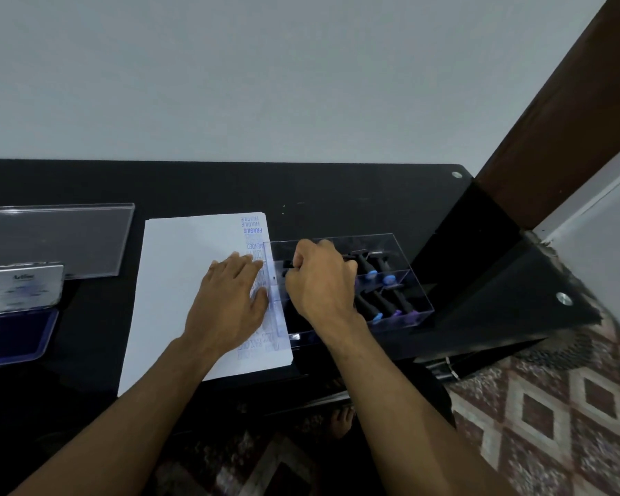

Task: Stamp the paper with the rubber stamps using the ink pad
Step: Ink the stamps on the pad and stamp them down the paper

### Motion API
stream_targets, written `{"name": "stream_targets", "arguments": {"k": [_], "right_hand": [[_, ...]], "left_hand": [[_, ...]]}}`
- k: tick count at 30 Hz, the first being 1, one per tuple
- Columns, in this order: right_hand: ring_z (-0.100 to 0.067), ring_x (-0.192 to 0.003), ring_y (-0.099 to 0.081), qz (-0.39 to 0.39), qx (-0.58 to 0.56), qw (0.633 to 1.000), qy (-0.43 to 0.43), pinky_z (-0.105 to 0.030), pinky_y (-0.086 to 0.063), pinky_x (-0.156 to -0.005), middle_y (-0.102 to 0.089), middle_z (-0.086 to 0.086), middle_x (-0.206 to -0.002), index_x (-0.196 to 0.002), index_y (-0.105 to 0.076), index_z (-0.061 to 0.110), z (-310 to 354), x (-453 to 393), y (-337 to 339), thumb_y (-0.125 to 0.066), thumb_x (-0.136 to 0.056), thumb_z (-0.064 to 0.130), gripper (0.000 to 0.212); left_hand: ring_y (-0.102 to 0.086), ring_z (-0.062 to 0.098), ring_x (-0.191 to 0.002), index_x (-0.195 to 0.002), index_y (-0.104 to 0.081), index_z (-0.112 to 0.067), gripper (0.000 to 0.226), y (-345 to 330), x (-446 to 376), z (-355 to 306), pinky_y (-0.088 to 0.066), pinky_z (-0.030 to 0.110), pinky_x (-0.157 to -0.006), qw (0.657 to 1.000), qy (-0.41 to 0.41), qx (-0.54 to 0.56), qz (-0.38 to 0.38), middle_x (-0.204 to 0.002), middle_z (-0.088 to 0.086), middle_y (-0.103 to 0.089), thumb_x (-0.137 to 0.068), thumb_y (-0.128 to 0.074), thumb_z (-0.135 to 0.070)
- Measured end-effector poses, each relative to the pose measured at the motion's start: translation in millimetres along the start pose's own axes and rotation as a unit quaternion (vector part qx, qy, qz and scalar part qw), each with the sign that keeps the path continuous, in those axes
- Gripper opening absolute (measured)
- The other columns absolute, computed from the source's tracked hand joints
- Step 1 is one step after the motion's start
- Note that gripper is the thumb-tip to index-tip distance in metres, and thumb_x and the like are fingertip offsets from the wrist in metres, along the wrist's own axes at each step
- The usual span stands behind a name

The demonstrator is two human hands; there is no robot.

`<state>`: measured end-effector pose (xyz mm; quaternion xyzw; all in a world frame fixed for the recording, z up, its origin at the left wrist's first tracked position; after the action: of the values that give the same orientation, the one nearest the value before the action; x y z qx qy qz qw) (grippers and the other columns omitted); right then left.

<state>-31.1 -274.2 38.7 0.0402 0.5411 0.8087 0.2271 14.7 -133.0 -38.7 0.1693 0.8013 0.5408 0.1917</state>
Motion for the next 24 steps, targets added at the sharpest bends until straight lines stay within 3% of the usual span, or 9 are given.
{"name": "stream_targets", "arguments": {"k": [4,10,14,17,21,24], "right_hand": [[-0.014,-0.072,-0.055,-0.010,0.041,0.999,0.011,-0.040,-0.036,-0.087,-0.058,0.004,-0.088,-0.079,-0.065,0.023,-0.1,1.1,-5.1,-0.054,-0.090,0.028,0.017],[-0.016,-0.073,-0.055,-0.007,0.054,0.998,0.020,-0.044,-0.041,-0.089,-0.061,0.003,-0.071,-0.065,-0.060,0.020,-2.1,4.9,-4.2,-0.047,-0.094,0.036,0.035],[-0.017,-0.094,-0.049,-0.020,-0.019,0.999,0.043,-0.038,-0.047,-0.089,-0.061,-0.001,-0.095,-0.084,-0.068,0.015,-7.8,11.0,10.9,-0.054,-0.094,0.025,0.021],[-0.016,-0.100,-0.045,-0.040,-0.052,0.997,0.035,-0.032,-0.049,-0.086,-0.056,-0.001,-0.104,-0.094,-0.069,0.014,-23.9,19.2,29.0,-0.058,-0.090,0.017,0.012],[-0.020,-0.094,-0.049,-0.060,0.002,0.998,-0.005,-0.039,-0.049,-0.082,-0.058,-0.003,-0.098,-0.089,-0.066,0.014,-56.8,30.6,54.4,-0.057,-0.084,0.014,0.010],[-0.026,-0.094,-0.053,-0.010,0.077,0.996,-0.049,-0.041,-0.046,-0.081,-0.060,-0.005,-0.097,-0.087,-0.065,0.015,-82.2,36.9,61.4,-0.055,-0.082,0.017,0.011]], "left_hand": [[-0.037,0.029,-0.146,-0.149,-0.046,-0.018,0.073,-1.6,-0.4,0.1,-0.009,0.038,-0.119,1.000,0.009,0.000,0.013,-0.157,0.005,-0.042,-0.093,-0.030,-0.061],[-0.036,0.029,-0.146,-0.149,-0.044,-0.018,0.072,-0.1,-0.1,-0.8,-0.014,0.041,-0.121,1.000,0.013,0.011,0.020,-0.158,0.006,-0.040,-0.095,-0.030,-0.063],[-0.042,0.026,-0.141,-0.146,-0.047,-0.017,0.052,13.8,1.6,-2.6,-0.029,0.042,-0.119,0.995,0.044,0.093,-0.008,-0.155,0.004,-0.044,-0.100,-0.052,-0.040],[-0.051,0.024,-0.132,-0.139,-0.054,-0.016,0.041,33.9,5.0,-10.3,-0.034,0.031,-0.108,0.986,0.047,0.144,-0.073,-0.148,0.003,-0.052,-0.100,-0.058,-0.028],[-0.049,0.022,-0.133,-0.135,-0.057,-0.016,0.039,48.6,11.3,-52.1,-0.030,0.026,-0.106,0.983,-0.008,0.161,-0.092,-0.144,0.002,-0.055,-0.098,-0.061,-0.028],[-0.043,0.019,-0.138,-0.135,-0.060,-0.015,0.041,45.7,15.7,-88.2,-0.035,0.033,-0.111,0.984,-0.065,0.149,-0.079,-0.143,0.001,-0.055,-0.096,-0.063,-0.028]]}}
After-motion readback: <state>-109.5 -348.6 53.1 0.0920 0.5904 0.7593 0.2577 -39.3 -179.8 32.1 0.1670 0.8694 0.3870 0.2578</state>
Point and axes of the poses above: each hand's wrist, its own x-axis away from the middle knuckle, its own y-axis out of the back of the hand, z = x × y, the point moved 9 cm from there along -x, towards the middle knuckle
